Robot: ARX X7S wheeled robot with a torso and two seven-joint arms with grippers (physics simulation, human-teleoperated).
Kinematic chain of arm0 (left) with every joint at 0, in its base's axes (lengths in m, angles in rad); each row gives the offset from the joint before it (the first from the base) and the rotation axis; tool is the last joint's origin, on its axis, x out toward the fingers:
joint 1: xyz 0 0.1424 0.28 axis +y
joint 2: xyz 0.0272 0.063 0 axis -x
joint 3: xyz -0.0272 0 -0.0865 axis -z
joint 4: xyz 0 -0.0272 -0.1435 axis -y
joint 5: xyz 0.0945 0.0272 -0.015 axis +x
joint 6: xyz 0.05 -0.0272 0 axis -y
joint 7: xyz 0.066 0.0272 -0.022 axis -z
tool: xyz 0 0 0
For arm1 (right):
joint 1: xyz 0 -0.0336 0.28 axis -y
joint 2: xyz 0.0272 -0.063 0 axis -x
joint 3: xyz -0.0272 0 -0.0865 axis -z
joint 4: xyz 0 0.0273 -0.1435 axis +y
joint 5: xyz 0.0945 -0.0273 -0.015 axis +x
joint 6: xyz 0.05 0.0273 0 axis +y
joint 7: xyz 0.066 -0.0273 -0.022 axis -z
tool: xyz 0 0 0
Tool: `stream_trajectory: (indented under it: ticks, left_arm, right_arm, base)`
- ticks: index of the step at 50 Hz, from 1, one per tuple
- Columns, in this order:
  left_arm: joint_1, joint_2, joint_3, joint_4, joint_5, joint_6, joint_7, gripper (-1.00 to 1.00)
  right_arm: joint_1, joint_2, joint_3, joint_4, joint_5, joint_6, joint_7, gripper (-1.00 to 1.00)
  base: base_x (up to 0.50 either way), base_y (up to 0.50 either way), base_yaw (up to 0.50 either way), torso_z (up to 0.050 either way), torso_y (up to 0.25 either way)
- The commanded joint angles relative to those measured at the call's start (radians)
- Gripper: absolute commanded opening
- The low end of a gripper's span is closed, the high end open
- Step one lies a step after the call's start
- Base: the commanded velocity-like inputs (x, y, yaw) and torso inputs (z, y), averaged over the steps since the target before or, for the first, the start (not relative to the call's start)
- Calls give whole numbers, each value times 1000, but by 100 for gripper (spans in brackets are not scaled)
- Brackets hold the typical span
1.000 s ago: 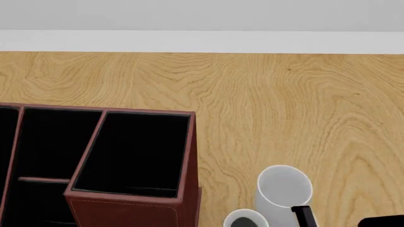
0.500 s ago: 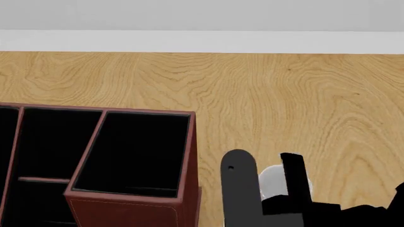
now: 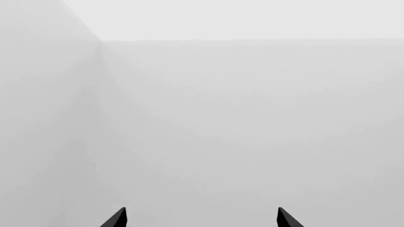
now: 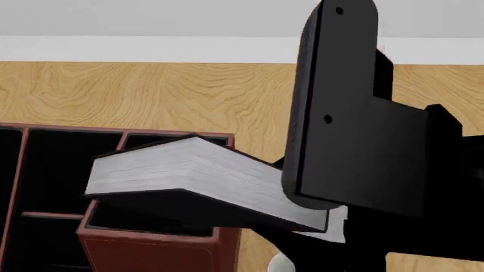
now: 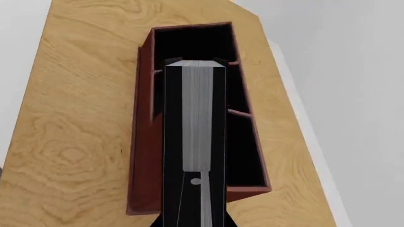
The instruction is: Pick up the book and place it in the right compartment of the caddy.
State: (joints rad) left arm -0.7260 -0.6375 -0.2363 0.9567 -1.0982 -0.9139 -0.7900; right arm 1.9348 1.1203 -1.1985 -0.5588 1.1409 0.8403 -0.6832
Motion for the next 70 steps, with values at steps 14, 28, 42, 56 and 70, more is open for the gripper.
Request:
stream_trajectory:
  ticks: [14,28,42,56,70]
  left_arm:
    - [6,-13,-23,11,-47,20,-27,100]
    - [-32,-28,-9,9,-79,14,-53,100]
    - [-28,-25,7,-2,-58,26,-41,100]
    - [-5,-30,0,1,-52,43,-36,100]
    - [4,-51,-18,1,-66,52,-38,100]
  right_arm:
    - [181,-346,-58,478,-264,-53,-245,-100]
    - [278,-589,-228,807,-473,-136,-540,-100]
    - [265,-739,-315,1002,-581,-261,-668,-100]
    - [206,-798,-338,1005,-600,-308,-666,-100]
    - [122,-804,-371,957,-627,-347,-622,-100]
  base:
    - [0,0,0,0,1]
    - [0,0,0,0,1]
    - [0,0,0,0,1]
    - [0,0,0,0,1]
    - [0,0,0,1,1]
